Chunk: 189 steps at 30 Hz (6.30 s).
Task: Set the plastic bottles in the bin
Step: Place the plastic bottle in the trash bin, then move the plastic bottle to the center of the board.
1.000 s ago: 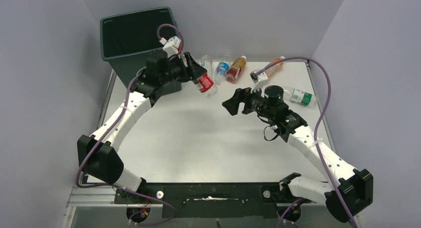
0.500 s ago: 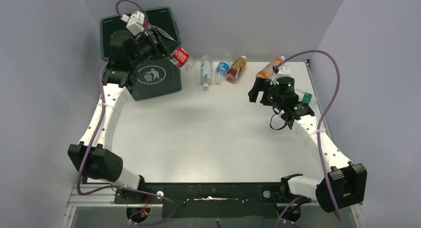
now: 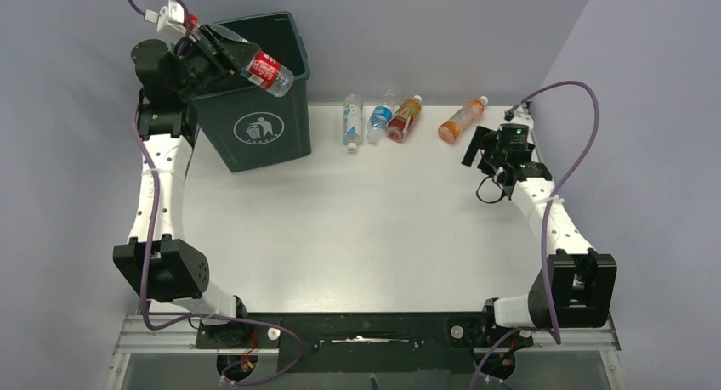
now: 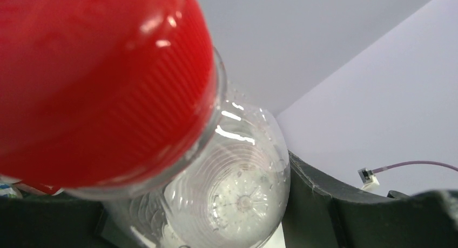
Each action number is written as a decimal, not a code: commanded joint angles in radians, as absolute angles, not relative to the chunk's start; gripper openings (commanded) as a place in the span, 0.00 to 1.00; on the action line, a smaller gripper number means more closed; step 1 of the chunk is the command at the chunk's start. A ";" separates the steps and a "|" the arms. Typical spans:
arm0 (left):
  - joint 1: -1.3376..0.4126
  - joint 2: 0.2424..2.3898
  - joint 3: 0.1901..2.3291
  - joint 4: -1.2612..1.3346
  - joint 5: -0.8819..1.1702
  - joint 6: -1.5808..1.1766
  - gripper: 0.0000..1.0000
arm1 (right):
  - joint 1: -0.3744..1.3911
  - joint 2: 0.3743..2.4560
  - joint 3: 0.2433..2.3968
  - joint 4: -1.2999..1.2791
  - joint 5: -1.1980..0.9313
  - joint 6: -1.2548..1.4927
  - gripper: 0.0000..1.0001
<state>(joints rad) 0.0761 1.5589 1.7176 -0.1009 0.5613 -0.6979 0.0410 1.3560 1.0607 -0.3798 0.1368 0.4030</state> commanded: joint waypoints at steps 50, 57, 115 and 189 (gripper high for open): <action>0.288 1.747 1.834 -0.094 0.563 -0.711 0.83 | -0.368 1.948 1.474 -0.224 0.120 0.478 0.98; 0.285 1.603 1.751 -0.147 0.550 -0.673 0.84 | -0.318 1.911 1.367 -0.199 0.106 0.467 0.98; -0.192 1.380 1.458 -0.245 0.336 -0.537 0.84 | -0.040 1.817 1.216 -0.018 -0.046 0.312 0.98; -0.739 1.598 1.098 -0.012 0.219 -0.609 0.85 | 0.265 0.756 0.596 -0.729 -0.122 1.006 0.98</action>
<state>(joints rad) -0.7315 1.6032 1.0817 -0.0910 0.1993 -0.5987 0.2562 0.7723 0.6163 -0.7288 -0.1390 0.8768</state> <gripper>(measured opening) 0.848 0.979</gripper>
